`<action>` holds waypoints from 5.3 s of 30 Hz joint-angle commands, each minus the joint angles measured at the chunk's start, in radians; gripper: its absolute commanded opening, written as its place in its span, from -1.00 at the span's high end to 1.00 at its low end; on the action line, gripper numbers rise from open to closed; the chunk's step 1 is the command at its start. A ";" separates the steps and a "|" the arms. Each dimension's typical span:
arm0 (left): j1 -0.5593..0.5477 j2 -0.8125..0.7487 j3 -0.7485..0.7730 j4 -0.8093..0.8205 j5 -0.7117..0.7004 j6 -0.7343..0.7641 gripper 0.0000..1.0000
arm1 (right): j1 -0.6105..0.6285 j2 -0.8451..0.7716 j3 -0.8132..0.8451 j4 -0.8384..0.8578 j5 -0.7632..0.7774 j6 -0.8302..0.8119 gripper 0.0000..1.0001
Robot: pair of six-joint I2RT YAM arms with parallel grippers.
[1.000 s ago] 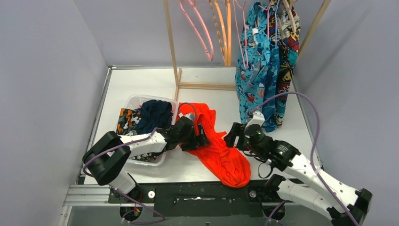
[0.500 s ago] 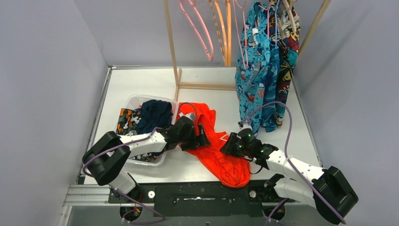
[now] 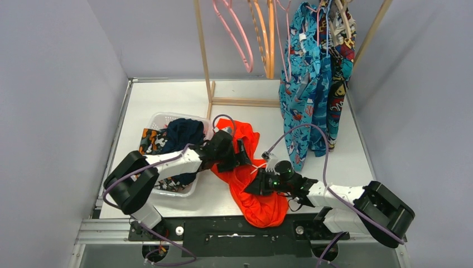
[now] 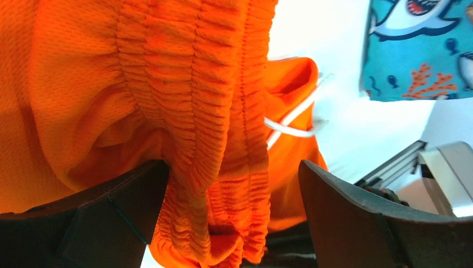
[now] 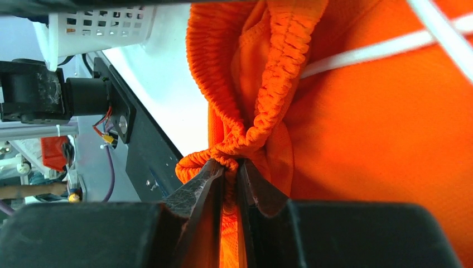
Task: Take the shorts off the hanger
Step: Pick up the shorts at the center of the board, then place the shorts in the basket.
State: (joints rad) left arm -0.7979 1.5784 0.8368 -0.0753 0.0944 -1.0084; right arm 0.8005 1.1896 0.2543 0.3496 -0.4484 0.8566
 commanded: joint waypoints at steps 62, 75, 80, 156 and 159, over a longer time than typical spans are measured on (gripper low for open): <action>-0.337 0.162 0.262 -0.234 -0.317 0.454 -0.74 | -0.085 -0.662 0.049 -0.705 0.963 0.201 -0.60; -0.432 0.407 0.316 -0.446 -0.560 0.284 0.27 | -0.166 -0.665 0.061 -0.691 0.907 0.089 -0.63; -0.420 0.367 0.351 -0.497 -0.671 0.292 0.94 | -0.178 -0.629 0.088 -0.697 0.863 0.062 -0.64; 0.549 -0.244 0.311 -0.551 -0.483 0.534 1.00 | -0.213 -0.599 0.238 -0.719 0.820 -0.185 -0.69; 0.561 -0.149 0.287 -0.520 -0.415 0.510 1.00 | -0.215 -0.597 0.265 -0.756 0.830 -0.218 -0.70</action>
State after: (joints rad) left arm -0.2531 1.3441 1.1465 -0.7158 -0.4866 -0.4648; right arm 0.5941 0.5850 0.4534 -0.4179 0.3603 0.7124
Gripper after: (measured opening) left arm 0.184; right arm 0.849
